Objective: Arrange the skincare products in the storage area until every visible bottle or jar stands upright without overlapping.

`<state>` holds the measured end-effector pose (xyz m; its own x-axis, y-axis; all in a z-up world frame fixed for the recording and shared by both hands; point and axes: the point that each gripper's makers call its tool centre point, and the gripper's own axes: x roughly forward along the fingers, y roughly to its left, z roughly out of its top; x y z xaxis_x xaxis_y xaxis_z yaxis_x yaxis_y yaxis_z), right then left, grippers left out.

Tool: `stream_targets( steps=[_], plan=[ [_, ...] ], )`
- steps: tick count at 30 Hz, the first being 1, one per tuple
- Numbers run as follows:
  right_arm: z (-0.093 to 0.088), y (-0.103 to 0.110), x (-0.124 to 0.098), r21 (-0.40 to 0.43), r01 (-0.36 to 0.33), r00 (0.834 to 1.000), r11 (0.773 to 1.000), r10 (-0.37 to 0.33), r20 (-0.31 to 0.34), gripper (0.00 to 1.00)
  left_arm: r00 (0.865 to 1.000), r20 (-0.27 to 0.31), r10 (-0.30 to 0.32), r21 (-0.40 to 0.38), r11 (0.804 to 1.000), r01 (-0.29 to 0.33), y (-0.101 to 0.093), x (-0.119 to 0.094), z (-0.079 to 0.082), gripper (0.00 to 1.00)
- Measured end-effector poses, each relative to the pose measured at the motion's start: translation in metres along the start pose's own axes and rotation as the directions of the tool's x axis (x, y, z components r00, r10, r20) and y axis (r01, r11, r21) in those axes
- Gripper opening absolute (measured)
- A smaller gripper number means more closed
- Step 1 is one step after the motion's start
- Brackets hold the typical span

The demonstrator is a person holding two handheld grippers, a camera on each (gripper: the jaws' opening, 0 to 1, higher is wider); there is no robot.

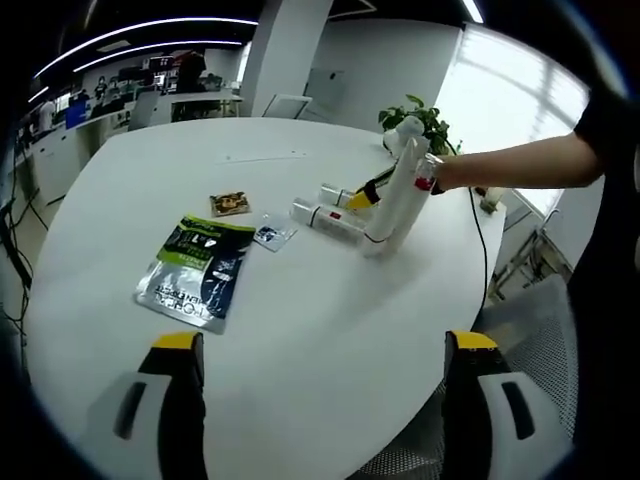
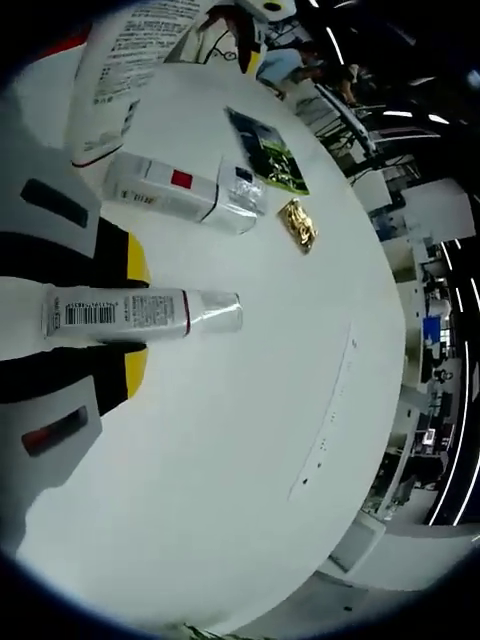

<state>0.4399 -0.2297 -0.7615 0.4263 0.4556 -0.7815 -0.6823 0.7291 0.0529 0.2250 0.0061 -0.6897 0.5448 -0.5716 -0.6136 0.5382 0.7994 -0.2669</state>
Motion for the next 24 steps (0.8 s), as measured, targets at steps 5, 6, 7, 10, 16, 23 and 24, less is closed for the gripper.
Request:
stream_targets(
  steps=[5,6,7,10,16,23,24],
  plan=[
    [-0.001,-0.002,0.002,0.023,0.018,1.000,1.000,-0.018,-0.018,0.21,1.000,-0.002,-0.001,0.005,1.000,0.001,0.000,0.001,0.001,0.92],
    [-0.001,-0.002,0.002,0.026,0.017,1.000,1.000,-0.017,-0.017,0.21,1.000,-0.001,-0.001,0.007,1.000,0.001,0.000,0.001,0.002,0.92],
    [-0.002,-0.002,0.002,0.039,0.018,1.000,0.999,-0.018,-0.014,0.21,1.000,-0.002,-0.001,0.010,1.000,0.001,0.000,0.001,0.001,0.92],
    [-0.003,-0.002,0.001,0.079,0.019,1.000,0.997,-0.019,-0.001,0.20,1.000,-0.004,-0.001,0.017,1.000,0.001,-0.001,0.000,0.002,0.92],
    [-0.008,-0.005,-0.004,0.103,0.034,0.999,0.994,-0.035,0.010,0.20,1.000,0.000,0.001,0.025,1.000,-0.001,-0.001,-0.002,0.005,0.92],
    [-0.008,-0.007,-0.024,0.141,0.045,0.997,0.989,-0.052,0.049,0.20,1.000,0.014,-0.009,0.032,0.999,0.008,-0.005,-0.006,0.012,0.92],
    [-0.008,-0.008,-0.027,0.150,0.045,0.997,0.988,-0.054,0.053,0.20,1.000,0.015,-0.010,0.034,0.999,0.010,-0.006,-0.006,0.012,0.92]
  ],
)
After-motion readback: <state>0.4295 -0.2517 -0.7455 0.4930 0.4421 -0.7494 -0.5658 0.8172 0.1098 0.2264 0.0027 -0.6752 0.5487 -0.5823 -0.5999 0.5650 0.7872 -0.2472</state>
